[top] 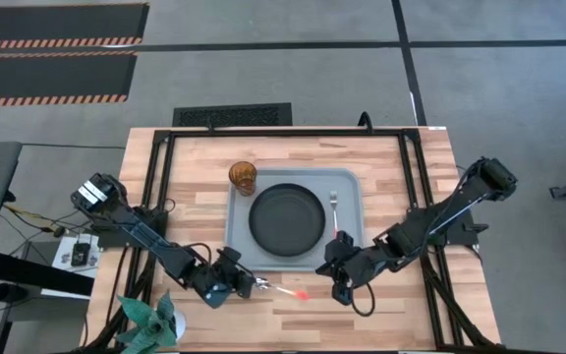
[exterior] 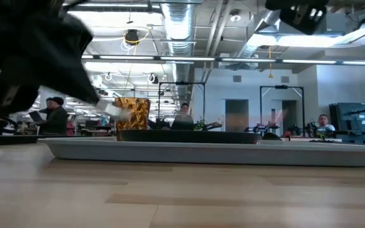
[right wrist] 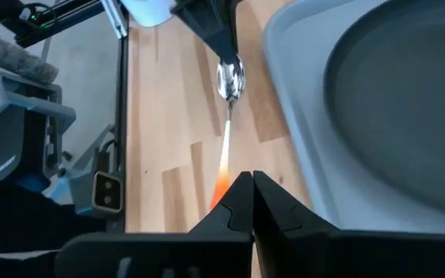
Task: Pick and place plate/cup/fork/spoon on tray
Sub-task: Put the orange spoon on the gray tray to the right side of the orange fork
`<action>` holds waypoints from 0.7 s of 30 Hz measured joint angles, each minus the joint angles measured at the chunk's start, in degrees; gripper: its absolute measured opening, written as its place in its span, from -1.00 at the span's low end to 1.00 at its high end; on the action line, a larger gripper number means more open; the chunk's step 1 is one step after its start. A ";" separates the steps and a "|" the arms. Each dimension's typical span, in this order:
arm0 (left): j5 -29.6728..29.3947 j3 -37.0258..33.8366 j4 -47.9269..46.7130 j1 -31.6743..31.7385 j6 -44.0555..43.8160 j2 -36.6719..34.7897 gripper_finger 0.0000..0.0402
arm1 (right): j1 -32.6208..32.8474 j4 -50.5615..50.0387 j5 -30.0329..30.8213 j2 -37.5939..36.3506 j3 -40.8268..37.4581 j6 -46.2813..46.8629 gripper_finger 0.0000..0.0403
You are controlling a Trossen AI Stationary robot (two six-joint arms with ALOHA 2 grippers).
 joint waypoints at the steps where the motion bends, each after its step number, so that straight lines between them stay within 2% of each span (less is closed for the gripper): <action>1: -0.17 1.00 0.12 0.23 1.02 0.00 -1.00 | 0.52 -0.12 -0.01 0.00 0.00 0.51 -0.92; 8: 1.61 5.73 -3.51 3.98 4.16 -0.04 -1.00 | 5.47 -2.33 0.15 0.00 0.00 3.66 -0.92; 12: 3.42 6.95 -3.73 6.40 5.72 -0.04 -1.00 | 7.43 -5.59 2.36 0.00 0.00 7.97 -0.90; 21: 6.62 9.05 -3.55 10.43 9.98 -0.04 -1.00 | 4.55 -6.67 2.62 0.00 0.00 8.82 -0.67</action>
